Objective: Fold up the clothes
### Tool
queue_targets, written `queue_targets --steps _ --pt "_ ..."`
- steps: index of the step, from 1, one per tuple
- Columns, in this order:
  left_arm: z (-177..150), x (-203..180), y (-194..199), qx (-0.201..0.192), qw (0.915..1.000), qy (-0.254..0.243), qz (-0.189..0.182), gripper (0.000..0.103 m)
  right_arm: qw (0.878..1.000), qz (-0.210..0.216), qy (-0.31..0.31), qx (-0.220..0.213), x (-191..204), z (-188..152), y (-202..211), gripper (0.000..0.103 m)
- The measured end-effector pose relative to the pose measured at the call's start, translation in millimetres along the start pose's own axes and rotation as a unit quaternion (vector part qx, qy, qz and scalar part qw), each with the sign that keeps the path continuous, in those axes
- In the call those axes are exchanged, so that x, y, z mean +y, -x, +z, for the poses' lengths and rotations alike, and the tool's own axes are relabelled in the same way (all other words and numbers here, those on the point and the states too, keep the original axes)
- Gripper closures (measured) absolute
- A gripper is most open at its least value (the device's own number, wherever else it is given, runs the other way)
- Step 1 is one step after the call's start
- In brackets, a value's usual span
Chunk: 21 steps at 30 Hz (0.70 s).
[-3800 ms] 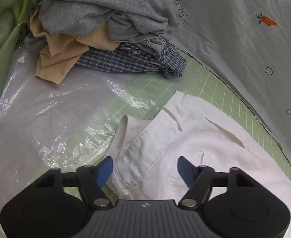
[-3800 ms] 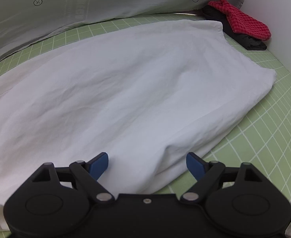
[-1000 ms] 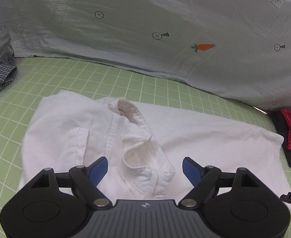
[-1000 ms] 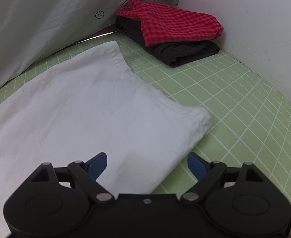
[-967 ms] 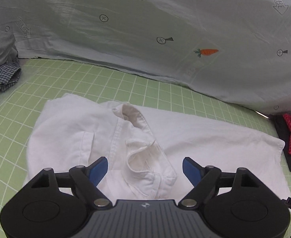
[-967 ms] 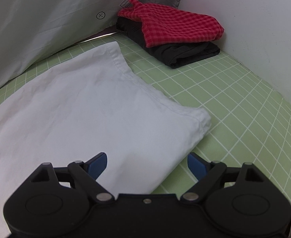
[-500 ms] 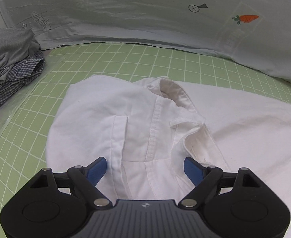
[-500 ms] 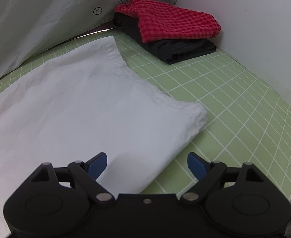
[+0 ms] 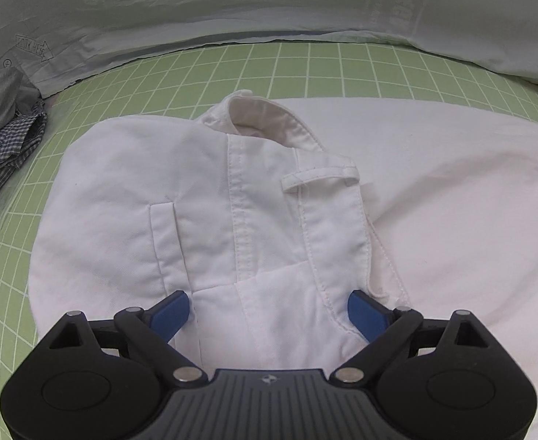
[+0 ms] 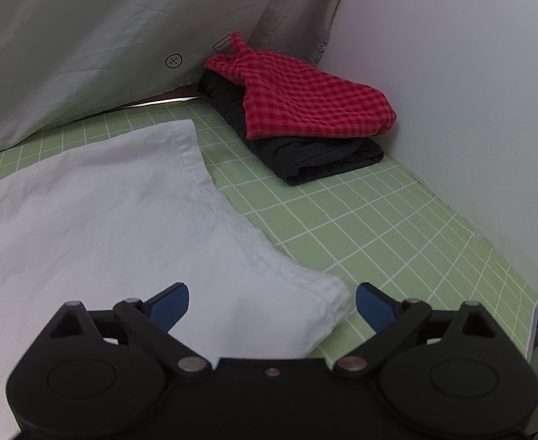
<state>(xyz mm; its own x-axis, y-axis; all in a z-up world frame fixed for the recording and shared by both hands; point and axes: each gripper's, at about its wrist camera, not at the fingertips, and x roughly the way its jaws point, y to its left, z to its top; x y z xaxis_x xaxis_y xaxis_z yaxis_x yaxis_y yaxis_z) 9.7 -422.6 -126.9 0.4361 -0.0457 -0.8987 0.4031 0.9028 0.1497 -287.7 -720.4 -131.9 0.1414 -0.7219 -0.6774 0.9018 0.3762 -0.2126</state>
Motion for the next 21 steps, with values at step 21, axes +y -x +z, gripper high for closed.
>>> queue_targets --steps 21 --pt "4 -5 -11 0.015 0.9998 0.007 0.013 0.001 0.983 0.162 -0.033 0.084 -27 18 -92 0.003"
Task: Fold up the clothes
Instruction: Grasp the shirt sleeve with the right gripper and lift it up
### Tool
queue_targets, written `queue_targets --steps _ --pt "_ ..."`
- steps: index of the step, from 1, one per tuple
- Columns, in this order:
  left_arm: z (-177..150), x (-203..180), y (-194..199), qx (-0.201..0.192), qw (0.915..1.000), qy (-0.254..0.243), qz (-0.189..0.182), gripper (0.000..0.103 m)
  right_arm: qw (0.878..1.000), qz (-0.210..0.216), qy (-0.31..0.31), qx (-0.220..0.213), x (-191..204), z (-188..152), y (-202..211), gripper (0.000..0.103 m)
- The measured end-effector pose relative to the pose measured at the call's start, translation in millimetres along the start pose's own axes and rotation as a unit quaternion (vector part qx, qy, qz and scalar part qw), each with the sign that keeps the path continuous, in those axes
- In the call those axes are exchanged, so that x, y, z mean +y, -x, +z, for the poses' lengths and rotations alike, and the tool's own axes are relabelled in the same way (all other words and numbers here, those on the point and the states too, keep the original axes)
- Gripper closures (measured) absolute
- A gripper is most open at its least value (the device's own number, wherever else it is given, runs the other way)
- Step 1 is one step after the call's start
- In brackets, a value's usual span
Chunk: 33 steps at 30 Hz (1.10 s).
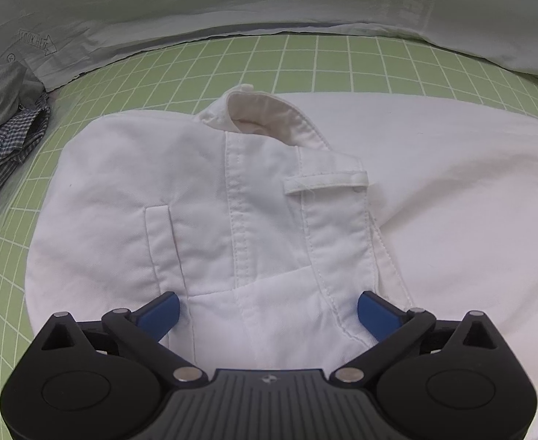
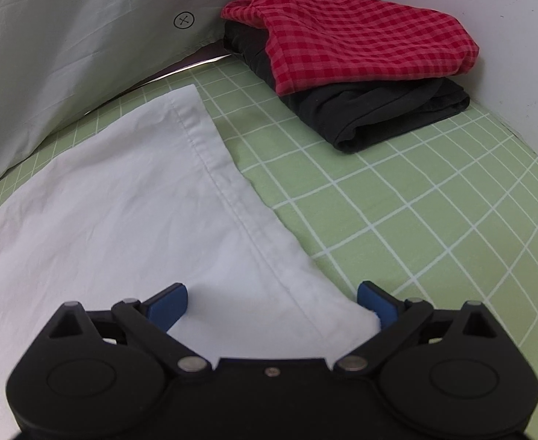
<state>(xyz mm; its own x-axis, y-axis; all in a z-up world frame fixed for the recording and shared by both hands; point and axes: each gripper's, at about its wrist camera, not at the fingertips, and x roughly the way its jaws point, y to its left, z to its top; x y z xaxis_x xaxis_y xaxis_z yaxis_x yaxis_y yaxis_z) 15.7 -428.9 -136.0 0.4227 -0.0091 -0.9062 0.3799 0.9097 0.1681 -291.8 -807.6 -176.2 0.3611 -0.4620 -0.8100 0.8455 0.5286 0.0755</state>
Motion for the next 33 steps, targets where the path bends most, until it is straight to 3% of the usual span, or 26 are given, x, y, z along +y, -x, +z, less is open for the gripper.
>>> queue_targets --steps 8,11,12,14,16,20,22,27,33 --pt "1 0 -1 0.006 1.0000 0.004 -0.001 0.001 0.998 0.013 0.057 0.020 14 -10 6 0.004" --pt "3 3 1 0.010 0.9999 0.010 -0.009 0.001 0.997 0.022 0.068 0.026 18 -8 12 0.026" --pt "4 5 3 0.010 0.9997 0.016 -0.015 0.001 0.997 0.026 0.067 0.029 18 -8 14 0.044" --pt "6 10 10 0.006 0.9989 0.032 -0.034 0.002 0.997 0.033 0.065 0.035 20 -6 17 0.063" --pt "6 16 20 -0.004 0.9975 0.047 -0.052 0.002 0.997 0.044 0.050 0.034 19 -2 25 0.070" --pt "0 30 57 -0.054 0.9925 0.065 -0.089 0.001 0.997 0.071 0.004 0.022 15 8 44 0.073" --pt "-3 37 73 -0.076 0.9892 0.071 -0.103 0.001 0.997 0.080 0.010 0.004 21 12 59 0.073" --pt "-14 58 95 -0.104 0.9861 0.074 -0.107 0.001 0.992 0.099 0.051 -0.051 52 17 101 0.074" --pt "-29 99 103 -0.105 0.9853 0.094 -0.096 0.001 0.985 0.142 0.052 -0.086 96 14 138 0.075"
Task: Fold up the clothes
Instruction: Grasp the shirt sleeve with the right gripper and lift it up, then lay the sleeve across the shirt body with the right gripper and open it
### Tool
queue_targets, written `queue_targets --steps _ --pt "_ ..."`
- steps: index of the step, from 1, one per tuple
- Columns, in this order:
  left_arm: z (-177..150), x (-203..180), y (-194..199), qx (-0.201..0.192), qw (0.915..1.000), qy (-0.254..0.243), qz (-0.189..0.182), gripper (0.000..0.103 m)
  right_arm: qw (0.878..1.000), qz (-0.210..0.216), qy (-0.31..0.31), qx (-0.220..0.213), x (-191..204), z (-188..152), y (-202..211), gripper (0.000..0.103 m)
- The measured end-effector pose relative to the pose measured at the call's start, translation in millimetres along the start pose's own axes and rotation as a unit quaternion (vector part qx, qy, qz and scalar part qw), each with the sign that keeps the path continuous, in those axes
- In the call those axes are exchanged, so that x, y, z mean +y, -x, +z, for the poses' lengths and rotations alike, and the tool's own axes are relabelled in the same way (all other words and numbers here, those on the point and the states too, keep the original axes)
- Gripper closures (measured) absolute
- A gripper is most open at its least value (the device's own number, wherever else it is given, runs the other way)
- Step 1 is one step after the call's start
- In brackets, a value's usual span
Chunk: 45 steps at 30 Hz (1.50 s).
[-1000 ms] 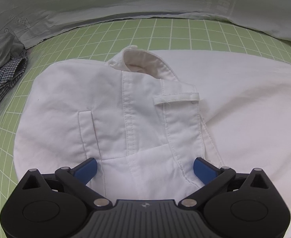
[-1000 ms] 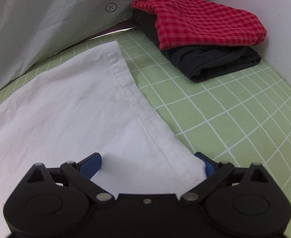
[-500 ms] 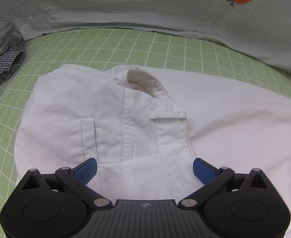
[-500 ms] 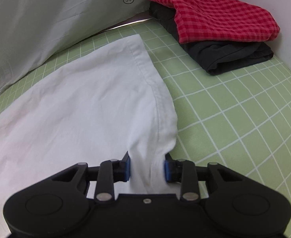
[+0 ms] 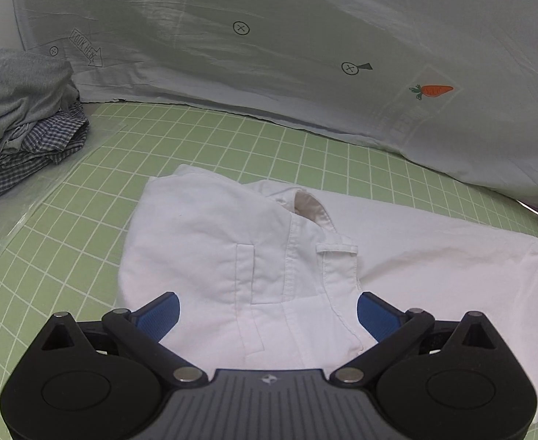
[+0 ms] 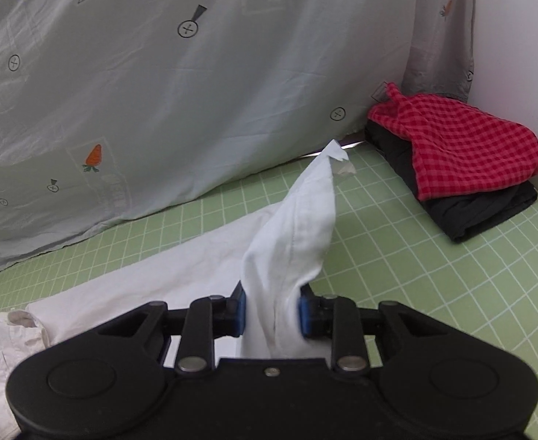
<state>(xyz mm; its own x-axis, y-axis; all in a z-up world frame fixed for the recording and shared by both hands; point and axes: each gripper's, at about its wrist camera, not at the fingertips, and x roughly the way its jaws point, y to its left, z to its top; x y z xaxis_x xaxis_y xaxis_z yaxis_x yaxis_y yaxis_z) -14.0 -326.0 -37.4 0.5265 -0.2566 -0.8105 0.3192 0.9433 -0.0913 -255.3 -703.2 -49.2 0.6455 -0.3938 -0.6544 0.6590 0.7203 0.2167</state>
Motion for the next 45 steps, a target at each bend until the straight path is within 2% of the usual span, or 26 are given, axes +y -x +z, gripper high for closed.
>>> queue_targets --steps 7,11,14,18,19,21,24,28,30,32,35,38,41,43,45 --pt "4 59 5 0.004 0.9999 0.010 0.010 0.001 0.999 0.017 0.041 -0.012 81 -12 2 0.076" --pt "7 85 -3 0.008 0.9999 0.004 0.010 0.001 0.997 0.036 0.071 -0.006 133 -34 -4 0.076" --pt "9 105 -13 0.019 0.9998 0.005 0.010 0.001 0.993 0.029 0.114 0.019 172 -65 -19 0.075" --pt "16 125 -30 0.032 0.9994 0.009 0.004 0.001 0.987 -0.015 0.138 0.084 206 -124 -56 0.074" --pt "18 129 -35 0.035 0.9993 0.009 0.004 0.001 0.986 -0.023 0.135 0.097 209 -134 -64 0.074" --pt "23 136 -46 0.046 0.9989 0.013 0.000 0.001 0.986 -0.037 0.129 0.101 215 -141 -68 0.066" --pt "27 137 -58 0.056 0.9984 0.006 -0.009 0.001 0.984 -0.044 0.134 0.112 224 -132 -62 0.060" --pt "21 134 -64 0.061 0.9980 0.011 -0.015 0.001 0.991 -0.027 0.091 0.090 216 -121 -38 0.059" --pt "15 134 -65 0.066 0.9974 0.020 -0.020 0.001 0.995 -0.019 0.064 0.076 210 -115 -26 0.053" --pt "10 134 -65 0.071 0.9971 0.020 -0.019 0.001 0.998 -0.026 0.033 0.047 202 -106 -15 0.050" --pt "6 135 -65 0.076 0.9968 0.023 -0.014 0.001 0.997 -0.067 0.017 0.022 192 -95 -13 0.038" --pt "5 137 -60 0.071 0.9971 0.025 -0.012 0.001 0.992 -0.117 -0.002 0.042 174 -93 -31 0.037" --pt "4 135 -54 0.066 0.9976 0.020 -0.005 0.001 0.987 -0.145 -0.009 0.072 160 -99 -52 0.038" --pt "2 134 -51 0.066 0.9977 0.018 -0.002 0.001 0.984 -0.152 0.015 0.093 161 -107 -63 0.039" --pt "0 133 -48 0.066 0.9977 0.015 0.000 0.001 0.984 -0.140 0.043 0.104 171 -115 -66 0.039"
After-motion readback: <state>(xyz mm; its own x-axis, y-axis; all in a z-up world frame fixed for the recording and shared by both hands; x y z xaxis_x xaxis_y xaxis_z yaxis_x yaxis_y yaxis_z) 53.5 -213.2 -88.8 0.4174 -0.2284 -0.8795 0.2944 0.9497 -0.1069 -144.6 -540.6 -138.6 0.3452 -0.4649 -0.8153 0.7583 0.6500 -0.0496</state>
